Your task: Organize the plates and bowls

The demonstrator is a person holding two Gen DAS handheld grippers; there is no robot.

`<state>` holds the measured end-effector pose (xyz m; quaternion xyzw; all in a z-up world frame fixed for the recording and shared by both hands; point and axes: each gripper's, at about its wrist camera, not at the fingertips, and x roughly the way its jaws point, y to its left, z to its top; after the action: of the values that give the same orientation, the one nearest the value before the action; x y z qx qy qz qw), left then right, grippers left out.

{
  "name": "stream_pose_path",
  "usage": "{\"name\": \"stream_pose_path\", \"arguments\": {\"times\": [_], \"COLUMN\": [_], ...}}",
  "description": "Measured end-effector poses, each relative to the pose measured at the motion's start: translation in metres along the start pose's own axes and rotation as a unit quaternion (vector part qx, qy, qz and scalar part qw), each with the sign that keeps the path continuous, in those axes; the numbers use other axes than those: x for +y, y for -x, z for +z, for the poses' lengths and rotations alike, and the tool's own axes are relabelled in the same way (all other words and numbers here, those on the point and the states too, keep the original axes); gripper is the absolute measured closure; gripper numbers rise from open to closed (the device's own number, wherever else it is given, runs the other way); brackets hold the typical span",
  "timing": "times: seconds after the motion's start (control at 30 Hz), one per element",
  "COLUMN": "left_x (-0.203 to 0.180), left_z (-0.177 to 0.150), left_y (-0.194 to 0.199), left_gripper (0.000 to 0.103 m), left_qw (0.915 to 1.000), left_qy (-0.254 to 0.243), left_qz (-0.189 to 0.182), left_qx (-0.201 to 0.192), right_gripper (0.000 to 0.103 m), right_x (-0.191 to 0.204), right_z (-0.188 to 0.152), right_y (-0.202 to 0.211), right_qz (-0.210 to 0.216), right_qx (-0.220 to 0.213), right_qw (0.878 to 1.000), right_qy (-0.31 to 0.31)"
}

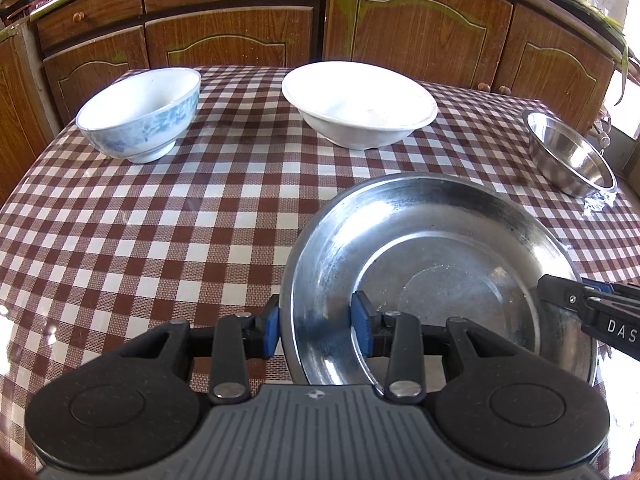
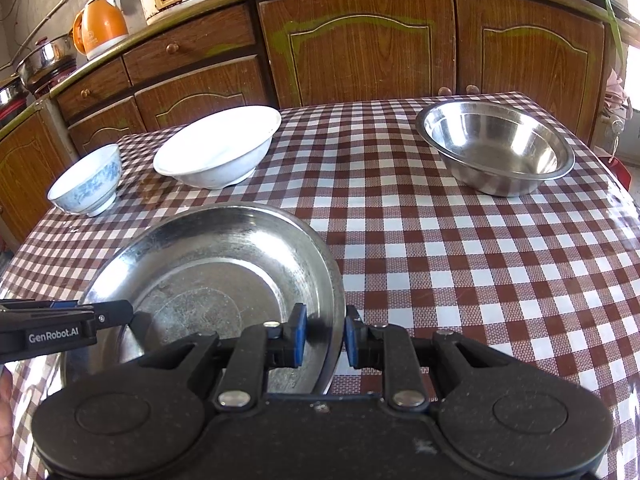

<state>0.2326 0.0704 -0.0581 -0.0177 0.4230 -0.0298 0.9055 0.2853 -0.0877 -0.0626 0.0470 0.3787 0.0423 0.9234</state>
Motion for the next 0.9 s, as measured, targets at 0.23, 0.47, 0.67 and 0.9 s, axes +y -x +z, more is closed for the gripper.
{"name": "stream_pose_path", "arguments": {"times": [0.23,0.47,0.67,0.9], "left_x": [0.007,0.002,-0.019,-0.053], "left_z": [0.001,0.003,0.002,0.011], "left_y": [0.013,0.048,0.074,0.101], "left_gripper": [0.052,0.022,0.011,0.008], "left_qw": [0.9995,0.9987,0.9988,0.9982], "left_qy": [0.011,0.026,0.028,0.008], "left_qz": [0.025,0.029,0.012,-0.019], "left_qx": [-0.014,-0.033,-0.039,-0.056], "right_gripper": [0.062,0.045,0.028,0.024], "right_x": [-0.003,-0.006,-0.008,-0.022], "right_z": [0.003,0.005,0.011,0.02], "right_y": [0.017,0.051,0.085,0.126], "right_qz": [-0.02,-0.026,-0.023,-0.024], "right_qx": [-0.029,-0.051,-0.065,-0.081], "right_qw": [0.999,0.998,0.997,0.996], "right_qy": [0.013,0.01,0.018,0.011]}}
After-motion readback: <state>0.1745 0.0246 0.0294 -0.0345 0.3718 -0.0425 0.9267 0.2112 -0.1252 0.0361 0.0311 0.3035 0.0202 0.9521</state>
